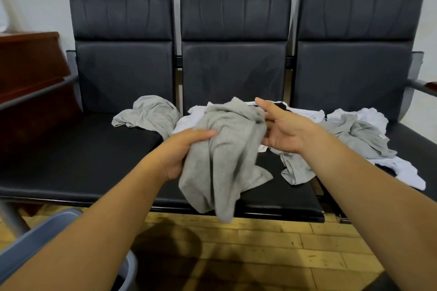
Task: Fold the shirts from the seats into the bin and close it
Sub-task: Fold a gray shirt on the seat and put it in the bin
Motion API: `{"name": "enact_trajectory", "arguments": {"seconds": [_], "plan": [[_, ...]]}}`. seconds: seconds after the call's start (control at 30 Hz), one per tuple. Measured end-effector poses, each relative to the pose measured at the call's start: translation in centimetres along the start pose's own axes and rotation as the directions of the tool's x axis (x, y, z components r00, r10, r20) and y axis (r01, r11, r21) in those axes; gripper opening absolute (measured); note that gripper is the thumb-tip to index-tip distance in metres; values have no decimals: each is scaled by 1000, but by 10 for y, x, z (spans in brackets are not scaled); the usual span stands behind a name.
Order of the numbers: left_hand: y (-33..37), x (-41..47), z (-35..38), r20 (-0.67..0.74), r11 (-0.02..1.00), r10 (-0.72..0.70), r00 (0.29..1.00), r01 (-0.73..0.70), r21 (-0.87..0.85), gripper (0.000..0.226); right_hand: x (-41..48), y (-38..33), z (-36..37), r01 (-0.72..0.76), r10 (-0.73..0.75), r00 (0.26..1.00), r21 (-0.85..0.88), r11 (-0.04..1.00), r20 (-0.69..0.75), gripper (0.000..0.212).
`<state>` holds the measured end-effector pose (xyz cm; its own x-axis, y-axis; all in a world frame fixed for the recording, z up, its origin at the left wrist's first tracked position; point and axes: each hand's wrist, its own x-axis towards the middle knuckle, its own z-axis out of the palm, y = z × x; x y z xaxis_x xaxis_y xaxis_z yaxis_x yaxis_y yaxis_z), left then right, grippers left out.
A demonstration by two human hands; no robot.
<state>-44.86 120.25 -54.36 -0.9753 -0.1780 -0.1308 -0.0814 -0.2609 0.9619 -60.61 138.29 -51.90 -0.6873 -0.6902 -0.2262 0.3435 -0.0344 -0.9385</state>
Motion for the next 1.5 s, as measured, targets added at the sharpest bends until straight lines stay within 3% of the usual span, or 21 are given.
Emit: {"name": "enact_trajectory", "arguments": {"seconds": [0.07,0.17,0.23,0.3,0.47,0.57,0.7,0.77,0.83,0.9,0.97,1.0,1.07,1.1,1.27,1.33,1.4,1.5], "plan": [[4,-1,7,-120,989,30,992,-46,-138,40,1,10,-2,-91,91,996,-36,995,-10,71],[9,1,15,-208,984,26,978,-62,-168,36,0,25,3,-243,253,952,-76,967,171,97],[9,4,18,-186,986,31,982,-61,-158,38,-2,28,8,-227,250,921,-110,968,298,80],[9,6,20,-164,987,61,985,-84,-137,35,-4,27,13,-185,215,921,-119,975,325,58],[15,7,12,-185,988,122,975,-137,-71,33,0,22,12,5,2,979,-33,999,205,38],[20,1,4,-224,987,89,971,-116,-112,37,0,13,3,171,-168,977,-17,985,129,31],[29,-9,5,-191,943,103,976,-157,-294,43,-6,-2,-7,365,-338,930,-256,895,144,17],[31,-11,11,-150,899,161,975,-208,-385,36,-10,-11,-8,438,-404,897,-230,869,180,10],[32,-12,18,-106,862,212,972,-237,-449,29,-12,-18,-9,475,-464,880,-184,861,99,11],[32,-12,25,-93,842,248,964,-262,-472,27,-7,-16,-9,430,-482,874,-369,824,-58,28],[31,-13,29,-130,837,257,958,-287,-466,25,-3,-6,-9,215,-357,916,-529,821,-181,55],[29,-14,31,-153,840,248,957,-291,-458,23,-1,0,-7,93,-199,964,-475,875,-177,71],[26,-13,35,-186,859,213,959,-275,-433,24,-3,8,-2,-127,133,991,-265,956,3,96],[24,-13,38,-195,870,197,961,-263,-416,26,-4,11,1,-185,208,971,-182,966,115,99],[19,-13,43,-187,901,154,970,-215,-376,29,-9,22,14,-294,281,900,-10,956,333,81],[21,-12,40,-179,914,138,974,-195,-356,27,-11,19,13,-297,279,885,-9,955,373,57],[26,-10,33,-185,932,115,976,-170,-319,27,-14,12,7,-241,239,901,-40,970,363,36],[29,-2,10,-255,978,116,960,-155,-141,33,-13,-1,-9,-147,159,957,-67,987,243,38]]}}
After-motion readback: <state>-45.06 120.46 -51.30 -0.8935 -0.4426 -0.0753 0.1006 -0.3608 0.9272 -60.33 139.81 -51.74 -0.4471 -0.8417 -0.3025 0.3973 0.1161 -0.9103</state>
